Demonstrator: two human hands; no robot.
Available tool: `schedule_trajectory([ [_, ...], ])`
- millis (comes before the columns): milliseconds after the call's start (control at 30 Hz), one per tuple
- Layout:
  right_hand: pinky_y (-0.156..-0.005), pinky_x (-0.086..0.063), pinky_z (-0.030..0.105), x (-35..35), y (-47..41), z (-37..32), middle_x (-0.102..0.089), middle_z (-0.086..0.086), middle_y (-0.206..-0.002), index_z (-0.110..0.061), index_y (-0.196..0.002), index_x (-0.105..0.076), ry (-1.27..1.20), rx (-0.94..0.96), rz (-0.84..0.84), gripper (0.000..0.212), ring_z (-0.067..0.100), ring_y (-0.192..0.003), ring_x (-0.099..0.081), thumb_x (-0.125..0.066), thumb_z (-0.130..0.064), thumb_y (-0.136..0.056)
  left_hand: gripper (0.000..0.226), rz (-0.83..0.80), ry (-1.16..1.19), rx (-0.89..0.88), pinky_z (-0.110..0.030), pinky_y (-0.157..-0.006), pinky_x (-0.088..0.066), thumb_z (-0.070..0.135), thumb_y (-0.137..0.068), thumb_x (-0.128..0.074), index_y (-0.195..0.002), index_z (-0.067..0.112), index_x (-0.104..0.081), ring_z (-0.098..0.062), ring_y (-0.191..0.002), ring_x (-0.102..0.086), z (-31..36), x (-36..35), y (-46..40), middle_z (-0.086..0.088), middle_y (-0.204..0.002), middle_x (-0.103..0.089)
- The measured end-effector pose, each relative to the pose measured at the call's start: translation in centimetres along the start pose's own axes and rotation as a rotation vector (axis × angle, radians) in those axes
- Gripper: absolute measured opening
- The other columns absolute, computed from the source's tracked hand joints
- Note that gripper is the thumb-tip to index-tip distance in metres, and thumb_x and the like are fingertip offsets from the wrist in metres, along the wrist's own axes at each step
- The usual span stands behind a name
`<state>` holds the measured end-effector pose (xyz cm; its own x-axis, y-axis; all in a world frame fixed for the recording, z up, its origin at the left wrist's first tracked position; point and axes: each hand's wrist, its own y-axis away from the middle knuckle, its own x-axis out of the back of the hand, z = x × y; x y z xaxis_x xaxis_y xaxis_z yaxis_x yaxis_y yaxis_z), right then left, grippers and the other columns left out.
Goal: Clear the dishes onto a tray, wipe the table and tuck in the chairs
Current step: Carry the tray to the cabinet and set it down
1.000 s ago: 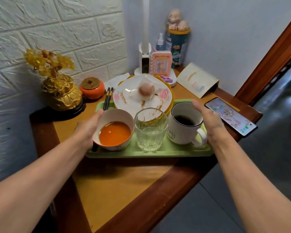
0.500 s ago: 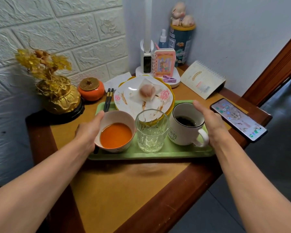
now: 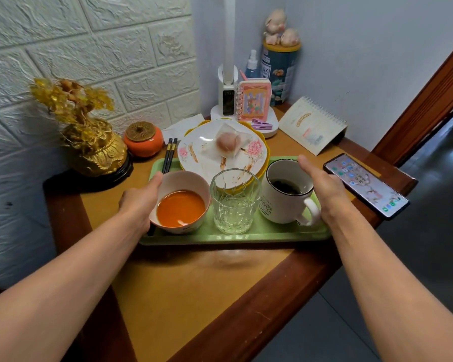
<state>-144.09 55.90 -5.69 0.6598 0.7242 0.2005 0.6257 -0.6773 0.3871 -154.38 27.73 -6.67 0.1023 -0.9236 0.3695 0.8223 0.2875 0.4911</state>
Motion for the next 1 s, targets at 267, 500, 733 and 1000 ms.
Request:
schedule_trajectory([
  [267, -0.103, -0.038, 0.048, 0.4, 1.1, -1.1, -0.055, 0.012, -0.122, -0.008, -0.105, -0.058, 0.053, 0.116, 0.037, 0.066, 0.030, -0.120, -0.044, -0.061, -0.065, -0.072, 0.072, 0.003, -0.024, -0.034, -0.039, -0.092, -0.047, 0.051, -0.085, -0.057, -0.138, 0.005, -0.040, -0.030, -0.110, -0.055, -0.1, 0.9, 0.6, -0.013, -0.127, -0.055],
  [500, -0.084, -0.040, 0.041, 0.4, 2.9, -1.6, -0.049, 0.007, -0.090, -0.011, -0.080, -0.053, 0.069, 0.176, 0.049, 0.038, 0.025, -0.101, -0.043, -0.065, -0.048, -0.075, 0.073, 0.001, -0.055, -0.121, -0.040, -0.097, -0.037, 0.049, -0.086, -0.056, -0.143, 0.008, -0.034, -0.031, -0.130, -0.040, 0.0, 1.8, 3.0, -0.012, -0.143, -0.042],
  [733, -0.083, -0.045, 0.037, 1.1, 5.5, -1.7, -0.052, 0.006, -0.127, -0.009, -0.125, -0.051, 0.055, 0.213, 0.068, 0.058, 0.024, -0.120, -0.045, -0.067, -0.042, -0.080, 0.070, -0.023, -0.048, -0.209, -0.038, -0.089, -0.036, 0.048, -0.086, -0.057, -0.140, 0.008, -0.038, -0.028, -0.124, -0.042, -0.6, 3.6, 6.2, -0.011, -0.137, -0.046],
  [1000, -0.077, -0.041, 0.028, 2.1, 11.4, -1.8, -0.056, 0.010, -0.127, -0.010, -0.129, -0.051, 0.055, 0.324, 0.018, 0.050, 0.018, -0.103, -0.054, -0.065, -0.032, -0.086, 0.061, -0.098, -0.165, -0.399, -0.048, -0.101, -0.040, 0.041, -0.084, -0.063, -0.136, 0.020, -0.037, -0.029, -0.126, -0.039, -1.3, 4.9, 11.2, -0.009, -0.137, -0.042],
])
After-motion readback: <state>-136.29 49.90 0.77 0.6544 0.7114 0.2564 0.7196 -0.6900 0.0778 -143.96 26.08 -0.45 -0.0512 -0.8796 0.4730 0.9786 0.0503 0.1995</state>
